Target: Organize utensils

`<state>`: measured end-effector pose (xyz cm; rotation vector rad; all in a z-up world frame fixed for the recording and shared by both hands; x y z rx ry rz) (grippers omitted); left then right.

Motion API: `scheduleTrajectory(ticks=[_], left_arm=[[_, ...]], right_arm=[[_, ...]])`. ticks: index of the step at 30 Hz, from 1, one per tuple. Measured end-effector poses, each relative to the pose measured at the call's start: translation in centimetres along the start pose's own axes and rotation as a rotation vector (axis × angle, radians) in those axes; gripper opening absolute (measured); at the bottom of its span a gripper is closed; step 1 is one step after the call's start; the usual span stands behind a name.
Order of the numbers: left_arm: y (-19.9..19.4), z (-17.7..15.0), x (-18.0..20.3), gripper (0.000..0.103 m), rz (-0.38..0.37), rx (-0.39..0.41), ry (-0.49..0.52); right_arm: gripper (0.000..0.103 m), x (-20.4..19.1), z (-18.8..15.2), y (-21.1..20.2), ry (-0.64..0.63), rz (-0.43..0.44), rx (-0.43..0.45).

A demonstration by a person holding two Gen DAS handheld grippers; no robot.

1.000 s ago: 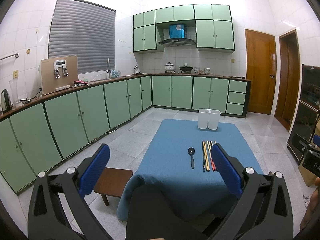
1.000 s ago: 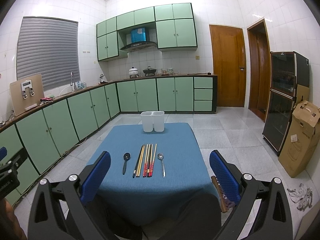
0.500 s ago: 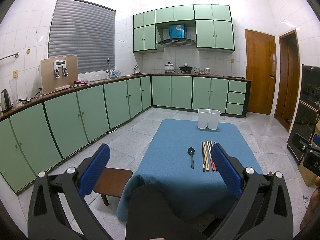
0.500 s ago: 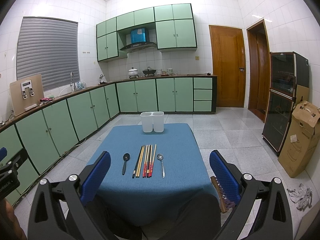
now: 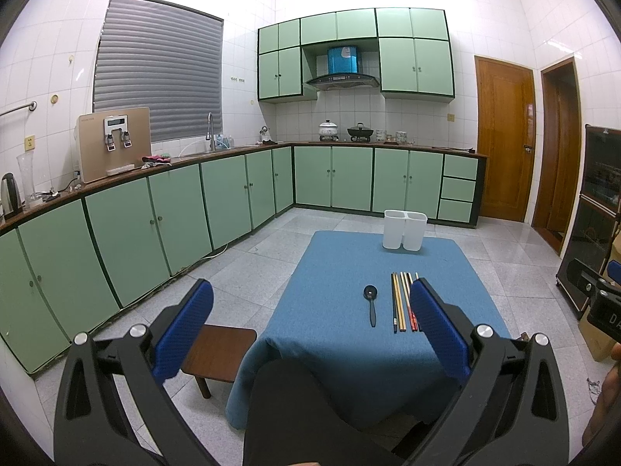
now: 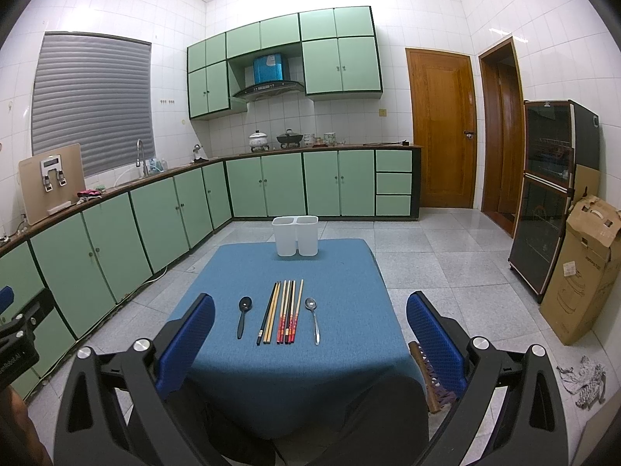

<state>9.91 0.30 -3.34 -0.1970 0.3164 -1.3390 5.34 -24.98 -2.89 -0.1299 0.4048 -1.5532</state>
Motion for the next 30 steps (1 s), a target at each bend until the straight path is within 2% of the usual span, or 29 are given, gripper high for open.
scheduleTrajectory(ticks=[22,26,30], left_arm=[[0.4,-0.6,1.0,0.098,-0.006,-0.014,0.007],[1.2,-1.0,1.5,0.098,-0.017,-0.02,0.014],[4.1,-1.4,3.0,0.098,-0.053,-0.046,0.032]], right_arm=[[0.097,0.1,-0.2,0.3,0.0,-0.006,-0.002],[0.097,0.8,-0.7,1.7,-0.01,-0.02,-0.013],[0.097,2.2,-1.7,5.0,-0.031,-0.036,-0.042]])
Point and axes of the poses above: each gripper's, at about its wrist camera, not at the fingertips, and y roughly the way its jaws point, x to its right, z to its top, the point moved 10 cm from there along y, roughly the way its jaws point, and after that the axes turned 13 degrees about z, right-handed, at the moved point
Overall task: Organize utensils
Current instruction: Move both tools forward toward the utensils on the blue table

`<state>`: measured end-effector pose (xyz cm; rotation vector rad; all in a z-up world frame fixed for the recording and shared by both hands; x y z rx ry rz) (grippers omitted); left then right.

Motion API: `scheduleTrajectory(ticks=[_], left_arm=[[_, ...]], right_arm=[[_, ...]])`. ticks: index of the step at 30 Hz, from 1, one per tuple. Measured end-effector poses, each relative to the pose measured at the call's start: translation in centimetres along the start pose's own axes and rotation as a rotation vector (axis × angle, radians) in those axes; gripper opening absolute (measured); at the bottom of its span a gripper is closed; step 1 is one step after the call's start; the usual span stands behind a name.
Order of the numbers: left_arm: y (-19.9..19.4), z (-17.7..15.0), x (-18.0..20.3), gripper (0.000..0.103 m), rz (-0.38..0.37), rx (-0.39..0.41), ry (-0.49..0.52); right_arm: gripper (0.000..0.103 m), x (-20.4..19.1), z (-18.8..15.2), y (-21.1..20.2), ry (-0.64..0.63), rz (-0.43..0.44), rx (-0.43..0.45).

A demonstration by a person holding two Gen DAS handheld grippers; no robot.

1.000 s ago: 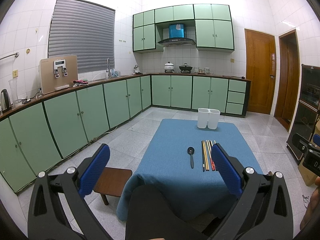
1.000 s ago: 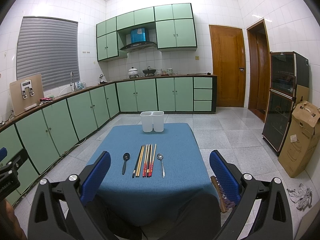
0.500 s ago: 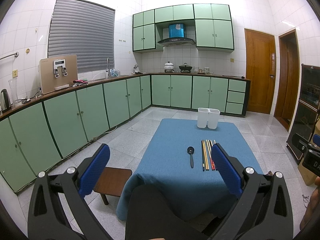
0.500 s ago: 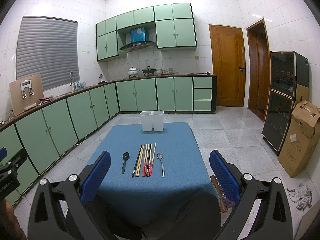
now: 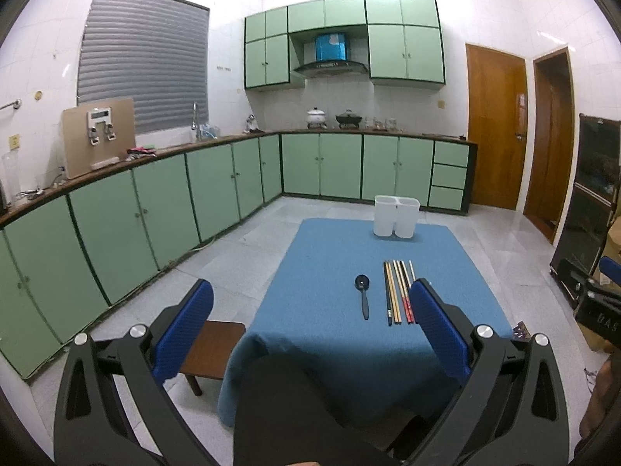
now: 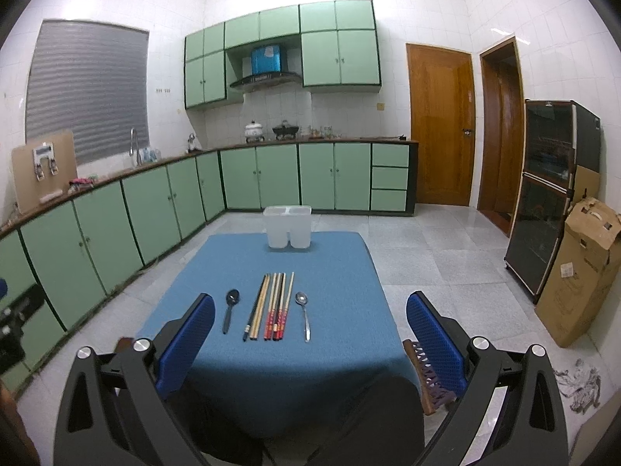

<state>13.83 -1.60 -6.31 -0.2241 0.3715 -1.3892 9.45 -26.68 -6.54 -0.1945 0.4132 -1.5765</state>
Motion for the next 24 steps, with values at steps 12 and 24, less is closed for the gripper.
scheduleTrajectory(ticks=[12,24], left_arm=[[16.0,-7.0,8.5,0.098,-0.136,-0.217,0.1],[27.6,-14.0,13.3,0.098,-0.154,-0.419,0.149]], right_arm=[[0.097,3.4,-6.5,12.9,0.06,0.052,-0.2],[0.07,5.2,-13.6,24.1,0.101,0.086,-0.386]])
Point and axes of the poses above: each gripper's, at about its wrist camera, not at the fingertips, and y roughly the way its jaws point, x to its right, z to its top, the point moved 10 cm from there along y, roughly the way its jaws point, and after that the axes turned 13 degrees about z, right-handed, at the moved point
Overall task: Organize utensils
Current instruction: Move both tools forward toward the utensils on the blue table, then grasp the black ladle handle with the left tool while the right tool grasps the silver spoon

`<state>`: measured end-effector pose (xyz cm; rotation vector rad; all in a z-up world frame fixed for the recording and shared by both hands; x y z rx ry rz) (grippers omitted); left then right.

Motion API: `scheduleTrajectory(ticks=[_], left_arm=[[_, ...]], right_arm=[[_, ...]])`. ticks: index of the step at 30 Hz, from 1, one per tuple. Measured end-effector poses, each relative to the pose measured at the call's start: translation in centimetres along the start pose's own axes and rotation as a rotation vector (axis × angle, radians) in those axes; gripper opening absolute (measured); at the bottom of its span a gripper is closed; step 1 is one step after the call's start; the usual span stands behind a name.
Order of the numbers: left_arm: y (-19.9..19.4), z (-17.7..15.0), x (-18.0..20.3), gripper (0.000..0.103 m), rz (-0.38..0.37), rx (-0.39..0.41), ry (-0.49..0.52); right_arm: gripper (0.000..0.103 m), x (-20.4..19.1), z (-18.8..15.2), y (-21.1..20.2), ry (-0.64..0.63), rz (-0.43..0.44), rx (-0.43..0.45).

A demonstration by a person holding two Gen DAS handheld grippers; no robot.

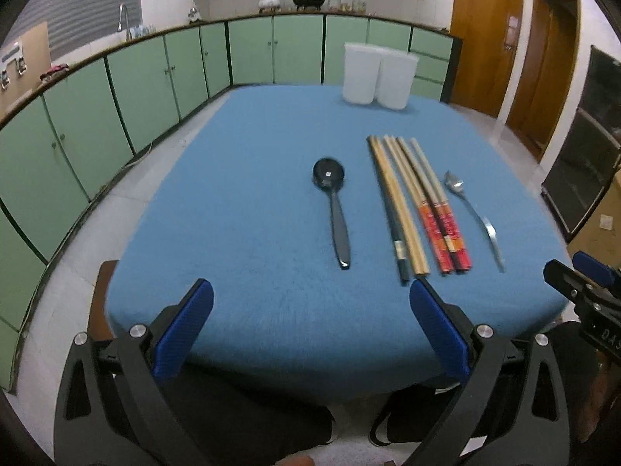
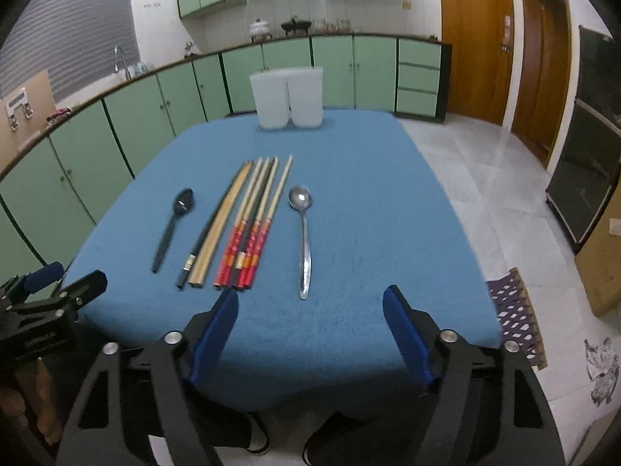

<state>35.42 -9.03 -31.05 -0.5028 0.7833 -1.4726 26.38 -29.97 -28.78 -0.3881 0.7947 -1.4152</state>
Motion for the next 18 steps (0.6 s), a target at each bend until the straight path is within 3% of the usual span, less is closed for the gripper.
scheduleTrajectory(ticks=[11,18], left_arm=[[4.3,-0.9,1.4,0.098,0.012,-0.073,0.042],[5.1,-0.5,1.5,0.098,0.025,-0.038,0.033]], right_arm=[[0.04,1.1,-0.9,5.3,0.015,0.036,-0.07],[0.039,1.0,-0.5,5.8,-0.031,0.03,-0.054]])
Point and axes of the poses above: each gripper's, at about its wrist camera, not at the fingertips, and y roughly the way its jaws point, x to its right, z to its top, the point moved 10 cm from there along y, roughly the way its jaws point, and after that the axes turned 13 degrees about z, right-handed, at the moved point
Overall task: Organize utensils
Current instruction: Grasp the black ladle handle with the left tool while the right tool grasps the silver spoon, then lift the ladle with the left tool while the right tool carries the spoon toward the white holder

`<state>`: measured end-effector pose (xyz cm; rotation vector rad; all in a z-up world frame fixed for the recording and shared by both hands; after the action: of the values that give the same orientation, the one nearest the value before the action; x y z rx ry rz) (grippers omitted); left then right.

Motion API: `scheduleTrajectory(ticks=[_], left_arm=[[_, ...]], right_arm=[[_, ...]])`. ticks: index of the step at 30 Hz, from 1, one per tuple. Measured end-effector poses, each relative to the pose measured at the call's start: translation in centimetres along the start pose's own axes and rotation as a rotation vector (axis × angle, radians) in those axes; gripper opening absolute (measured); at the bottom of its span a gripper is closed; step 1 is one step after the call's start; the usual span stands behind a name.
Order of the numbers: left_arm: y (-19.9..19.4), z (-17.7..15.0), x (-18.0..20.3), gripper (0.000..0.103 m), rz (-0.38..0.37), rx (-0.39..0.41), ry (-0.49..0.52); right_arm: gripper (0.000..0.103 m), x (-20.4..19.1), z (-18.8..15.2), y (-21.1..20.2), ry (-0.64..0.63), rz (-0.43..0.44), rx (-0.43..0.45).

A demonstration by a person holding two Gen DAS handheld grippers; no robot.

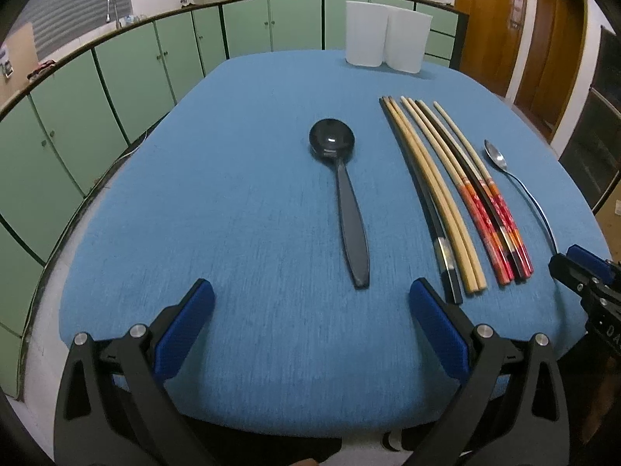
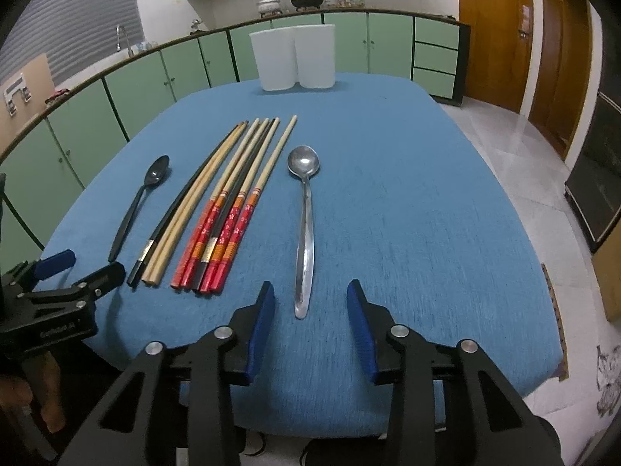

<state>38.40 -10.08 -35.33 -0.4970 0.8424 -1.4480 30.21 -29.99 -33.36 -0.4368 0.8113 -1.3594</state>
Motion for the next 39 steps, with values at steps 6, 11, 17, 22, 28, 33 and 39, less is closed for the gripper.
scheduleTrajectory(ticks=[6,11,17,22,28,33,39], left_arm=[[-0.6,0.5,0.4,0.078,0.001,0.042,-0.001],[-1.2,0.9,1.5,0.056,-0.011,0.067,0.023],[-1.2,1.4,2.2,0.033,-0.054,0.071,0.024],[-1.0,1.7,2.6,0.015,-0.089,0.066,0.026],[-1.2,2.8,2.3,0.012,-0.126,0.039,0.0],[-3.0,4.6,1.5,0.012,-0.132,0.077,-0.009],[-4.6,7.0,0.9,0.012,-0.143,0.12,-0.013]], right_arm=[[0.034,-0.2,0.3,0.2,-0.036,-0.006,0.013],[0.029,-0.3,0.4,0.3,-0.048,-0.005,0.018],[0.02,-0.9,0.4,0.6,-0.076,0.0,0.023],[0.011,-0.8,0.6,0.9,-0.068,0.004,0.026],[0.01,-0.5,1.2,0.3,-0.024,0.019,0.03],[0.009,-0.8,3.2,-1.9,-0.013,0.035,0.073],[0.009,-1.8,6.8,-3.8,-0.04,0.042,0.115]])
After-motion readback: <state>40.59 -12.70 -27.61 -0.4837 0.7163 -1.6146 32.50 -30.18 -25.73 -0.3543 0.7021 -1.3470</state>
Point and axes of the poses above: each gripper's, at about its wrist camera, not at the fingertips, and y roughly the way its jaws point, x to its right, z to its top, the point moved 10 cm from there along y, roughly the way its jaws point, and after that the axes turned 13 degrees about z, right-handed, at the moved point
